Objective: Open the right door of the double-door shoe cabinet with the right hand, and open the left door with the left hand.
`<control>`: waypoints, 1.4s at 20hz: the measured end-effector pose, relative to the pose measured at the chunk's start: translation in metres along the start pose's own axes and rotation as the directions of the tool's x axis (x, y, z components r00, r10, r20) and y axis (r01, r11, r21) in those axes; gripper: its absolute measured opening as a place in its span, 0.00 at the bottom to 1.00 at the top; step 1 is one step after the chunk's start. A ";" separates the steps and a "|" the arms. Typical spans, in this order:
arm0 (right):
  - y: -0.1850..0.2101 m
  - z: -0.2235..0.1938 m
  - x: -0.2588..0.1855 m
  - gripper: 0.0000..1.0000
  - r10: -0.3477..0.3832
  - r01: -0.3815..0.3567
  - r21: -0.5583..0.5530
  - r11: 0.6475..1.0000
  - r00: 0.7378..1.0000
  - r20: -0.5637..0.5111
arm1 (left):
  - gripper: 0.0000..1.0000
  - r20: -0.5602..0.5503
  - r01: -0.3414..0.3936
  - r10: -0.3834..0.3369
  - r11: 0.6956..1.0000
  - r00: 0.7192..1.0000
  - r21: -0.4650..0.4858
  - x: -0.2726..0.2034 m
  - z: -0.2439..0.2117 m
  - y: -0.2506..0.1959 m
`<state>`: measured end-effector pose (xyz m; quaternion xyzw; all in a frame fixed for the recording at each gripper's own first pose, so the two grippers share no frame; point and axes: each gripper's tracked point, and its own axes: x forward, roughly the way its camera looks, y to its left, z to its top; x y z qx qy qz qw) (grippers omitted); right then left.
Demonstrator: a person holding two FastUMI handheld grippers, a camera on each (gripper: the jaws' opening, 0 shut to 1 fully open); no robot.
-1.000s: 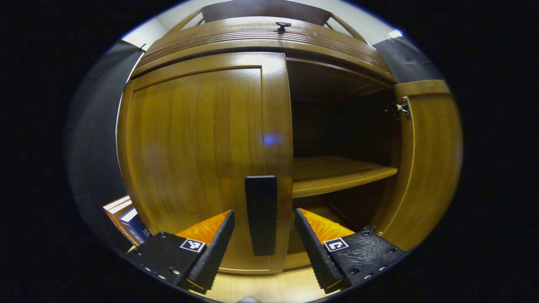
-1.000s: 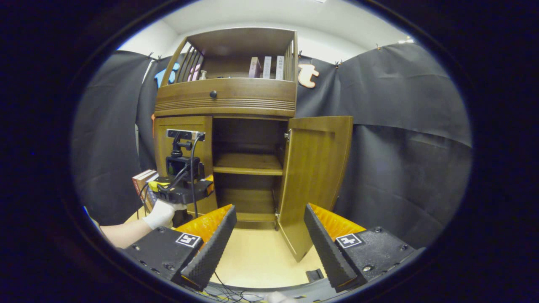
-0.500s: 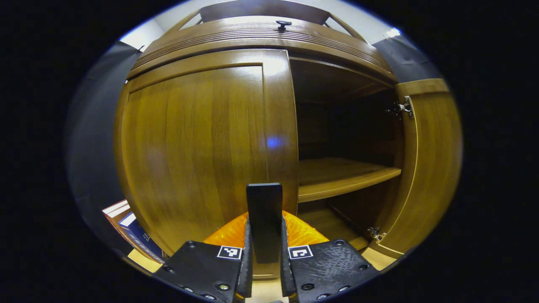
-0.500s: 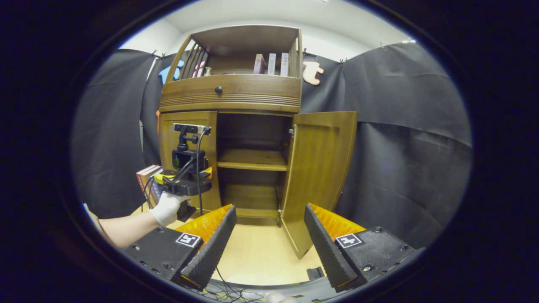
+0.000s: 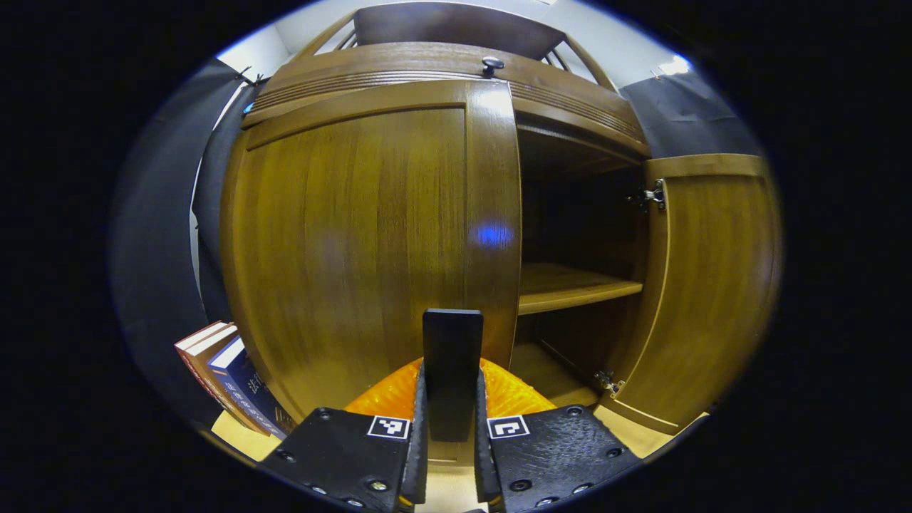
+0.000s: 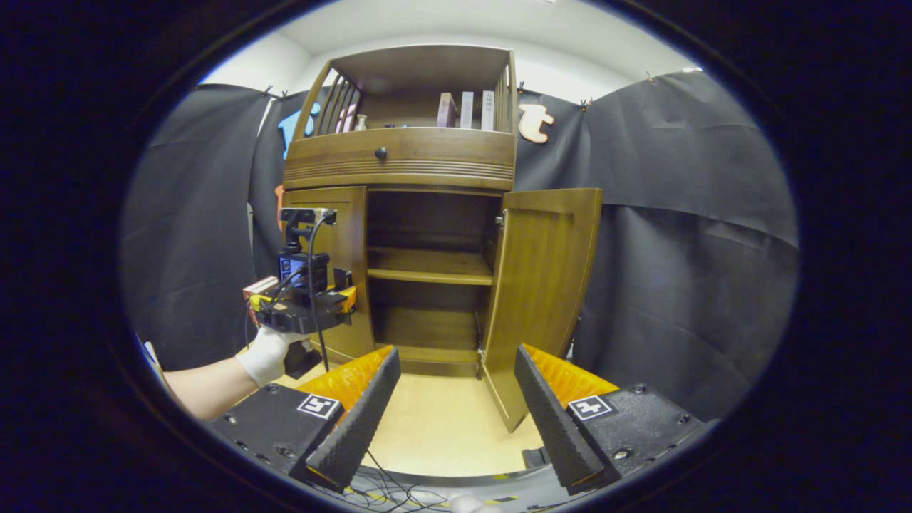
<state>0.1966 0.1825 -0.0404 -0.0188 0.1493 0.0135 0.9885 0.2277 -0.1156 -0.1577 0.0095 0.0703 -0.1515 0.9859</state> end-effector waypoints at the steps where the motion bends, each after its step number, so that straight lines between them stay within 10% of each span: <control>1: 0.001 -0.002 -0.002 1.00 0.007 -0.007 0.002 1.000 1.000 -0.003 | 0.25 0.004 0.005 -0.005 1.000 1.000 0.001 -0.009 0.000 0.001; 16: 0.013 -0.016 -0.019 1.00 0.078 -0.078 0.035 0.996 0.997 -0.005 | 0.33 0.011 -0.097 0.097 0.995 0.995 -0.005 -0.130 -0.014 0.071; 28: 0.044 -0.025 -0.011 1.00 0.153 -0.152 0.045 0.987 0.988 -0.023 | 0.02 -0.004 -0.244 0.244 0.970 0.970 -0.010 -0.179 -0.023 0.166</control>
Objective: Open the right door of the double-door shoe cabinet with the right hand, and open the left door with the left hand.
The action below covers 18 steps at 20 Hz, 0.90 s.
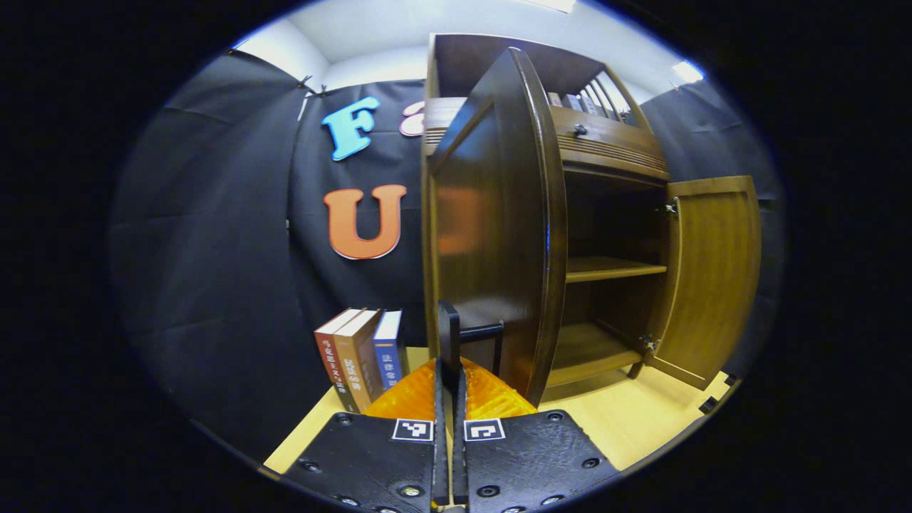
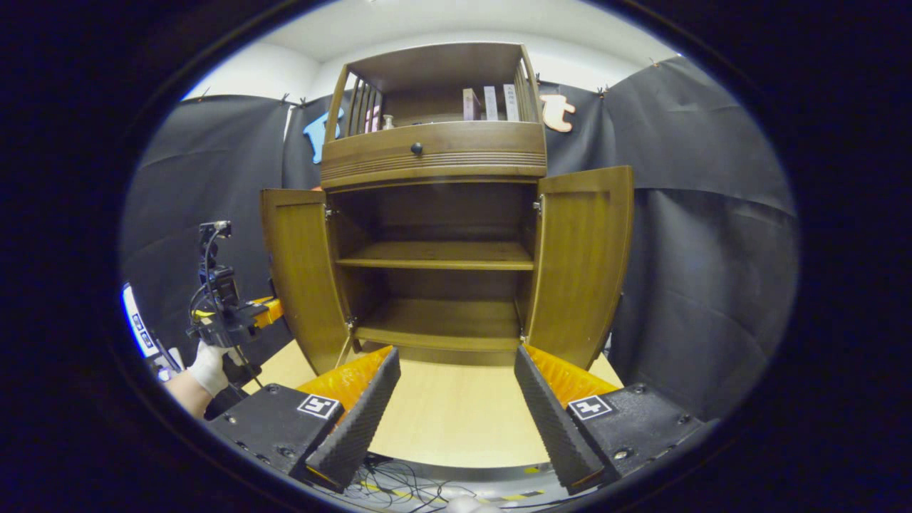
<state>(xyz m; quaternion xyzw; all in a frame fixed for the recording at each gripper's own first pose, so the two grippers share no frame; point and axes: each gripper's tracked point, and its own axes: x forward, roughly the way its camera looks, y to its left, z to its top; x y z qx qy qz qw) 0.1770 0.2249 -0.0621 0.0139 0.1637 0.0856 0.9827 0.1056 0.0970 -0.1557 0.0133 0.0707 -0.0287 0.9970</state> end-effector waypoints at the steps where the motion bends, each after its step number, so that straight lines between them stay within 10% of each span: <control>1: 0.002 -0.001 0.001 1.00 0.005 -0.005 0.000 1.000 1.000 -0.004 | 0.01 -0.004 -0.022 0.022 1.000 1.000 -0.008 0.001 -0.001 0.012; 18: -0.003 -0.009 0.016 1.00 -0.009 0.009 0.038 0.999 1.000 -0.025 | 0.01 -0.035 0.233 -0.233 0.972 0.972 -0.006 0.010 -0.004 0.067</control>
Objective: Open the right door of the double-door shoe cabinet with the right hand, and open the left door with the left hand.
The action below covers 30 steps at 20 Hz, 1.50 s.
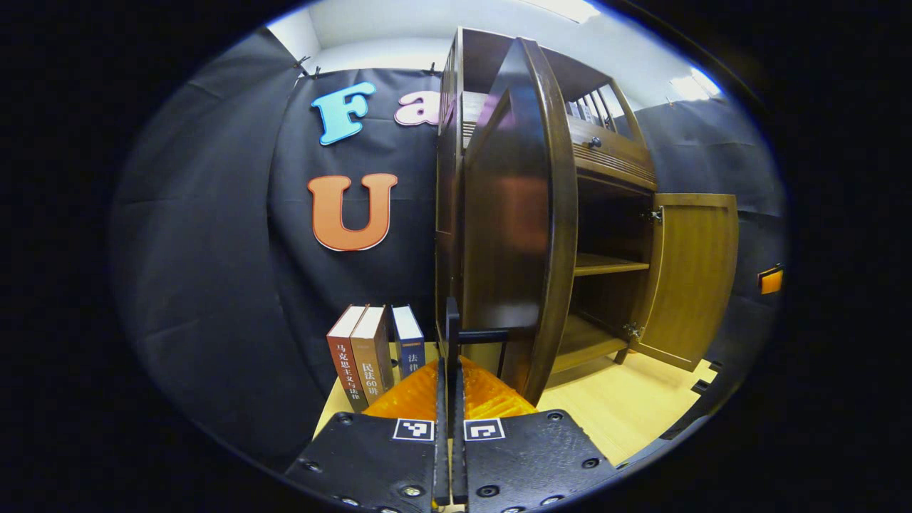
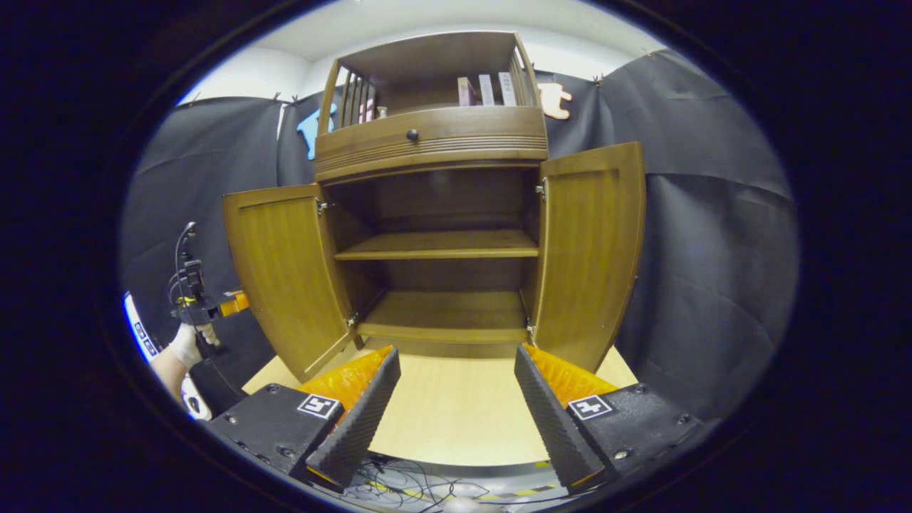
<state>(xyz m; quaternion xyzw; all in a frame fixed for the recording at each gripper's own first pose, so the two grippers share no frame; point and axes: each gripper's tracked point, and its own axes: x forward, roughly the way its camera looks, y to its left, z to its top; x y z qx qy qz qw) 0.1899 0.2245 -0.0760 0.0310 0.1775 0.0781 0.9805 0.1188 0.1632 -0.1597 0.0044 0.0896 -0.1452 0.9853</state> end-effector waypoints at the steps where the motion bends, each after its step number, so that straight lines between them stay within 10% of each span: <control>1: -0.002 0.001 0.001 1.00 -0.003 0.003 0.002 1.000 1.000 0.003 | 0.00 0.000 0.001 -0.001 1.000 1.000 0.009 -0.005 0.003 0.002; 2: -0.004 0.001 0.002 1.00 -0.007 0.007 0.005 1.000 1.000 0.002 | 0.05 0.003 -0.008 0.008 1.000 1.000 0.023 -0.009 0.004 0.008; 7: -0.009 0.003 0.003 1.00 -0.013 0.013 0.009 1.000 1.000 0.009 | 0.98 -0.018 -0.063 0.064 0.997 0.998 0.045 -0.044 0.002 0.031; 18: -0.005 0.023 0.002 1.00 -0.001 0.001 0.003 1.000 0.997 0.072 | 0.89 0.033 -0.230 0.230 0.973 0.973 0.005 -0.119 0.052 0.020; 30: -0.024 0.050 0.001 1.00 -0.073 0.072 0.016 0.997 0.985 0.154 | 0.95 0.064 -0.327 0.326 0.945 0.943 0.012 -0.129 0.075 -0.104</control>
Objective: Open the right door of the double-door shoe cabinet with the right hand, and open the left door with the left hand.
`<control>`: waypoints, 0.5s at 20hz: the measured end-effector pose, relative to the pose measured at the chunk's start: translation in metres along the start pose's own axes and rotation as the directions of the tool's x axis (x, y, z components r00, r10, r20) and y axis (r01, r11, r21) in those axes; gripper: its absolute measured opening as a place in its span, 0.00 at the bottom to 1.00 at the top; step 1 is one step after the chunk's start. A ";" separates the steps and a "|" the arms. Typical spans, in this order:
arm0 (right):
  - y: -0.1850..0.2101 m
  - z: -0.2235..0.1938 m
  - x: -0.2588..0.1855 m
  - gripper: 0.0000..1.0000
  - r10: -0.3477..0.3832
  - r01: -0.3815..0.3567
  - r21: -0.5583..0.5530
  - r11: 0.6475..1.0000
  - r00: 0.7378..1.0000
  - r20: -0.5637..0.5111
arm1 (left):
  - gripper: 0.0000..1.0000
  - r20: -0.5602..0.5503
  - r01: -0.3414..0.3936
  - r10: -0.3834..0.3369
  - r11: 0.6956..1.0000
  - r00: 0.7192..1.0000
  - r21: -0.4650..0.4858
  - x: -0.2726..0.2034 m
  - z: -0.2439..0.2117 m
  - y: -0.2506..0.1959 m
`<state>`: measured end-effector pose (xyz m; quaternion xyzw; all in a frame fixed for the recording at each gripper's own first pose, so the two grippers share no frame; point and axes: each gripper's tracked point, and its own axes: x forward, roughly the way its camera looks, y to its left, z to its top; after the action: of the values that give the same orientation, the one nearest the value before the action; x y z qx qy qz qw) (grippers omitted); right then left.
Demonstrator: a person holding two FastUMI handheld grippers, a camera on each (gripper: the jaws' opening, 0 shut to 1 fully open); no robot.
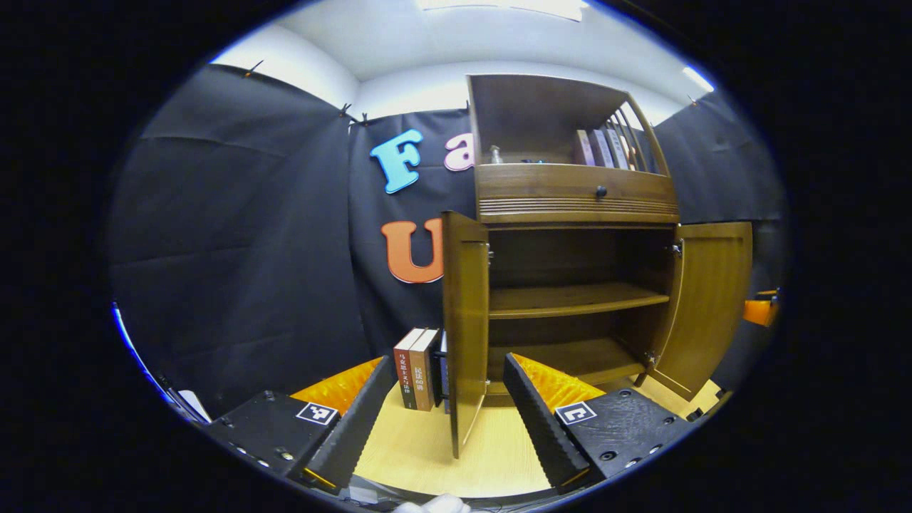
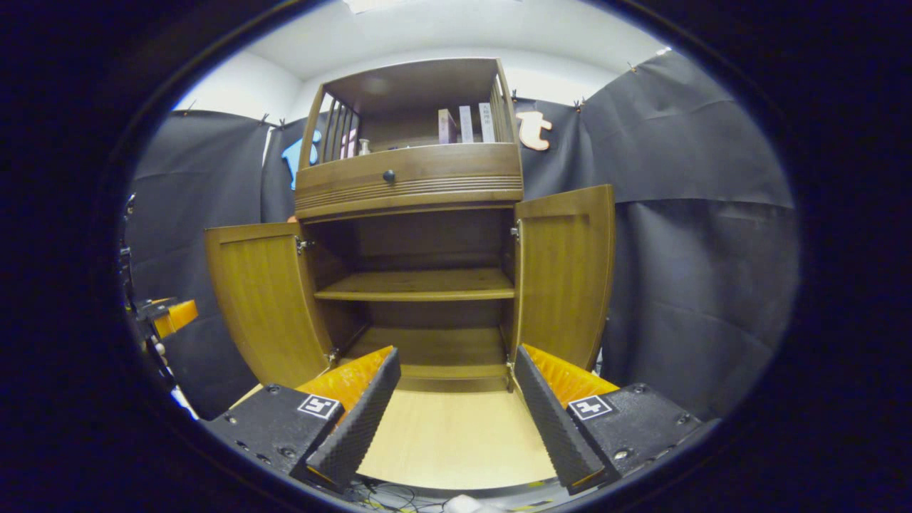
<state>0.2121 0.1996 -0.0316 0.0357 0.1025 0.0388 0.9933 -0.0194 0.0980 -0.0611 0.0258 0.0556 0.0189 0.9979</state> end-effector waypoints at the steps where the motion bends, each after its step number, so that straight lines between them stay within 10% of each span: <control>1: -0.002 0.001 0.000 1.00 -0.010 0.010 0.004 1.000 1.000 0.007 | 0.95 -0.011 0.024 -0.024 1.000 1.000 -0.004 -0.001 -0.005 -0.018; 10: -0.011 0.003 0.000 1.00 -0.034 0.033 0.017 0.999 0.999 0.019 | 0.96 -0.010 0.093 -0.093 0.996 0.996 0.002 -0.003 -0.003 -0.068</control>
<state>0.2133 0.1884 -0.0293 0.0428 0.0937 0.0209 0.9945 -0.0206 0.0304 -0.0673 0.0243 0.0618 -0.0276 0.9974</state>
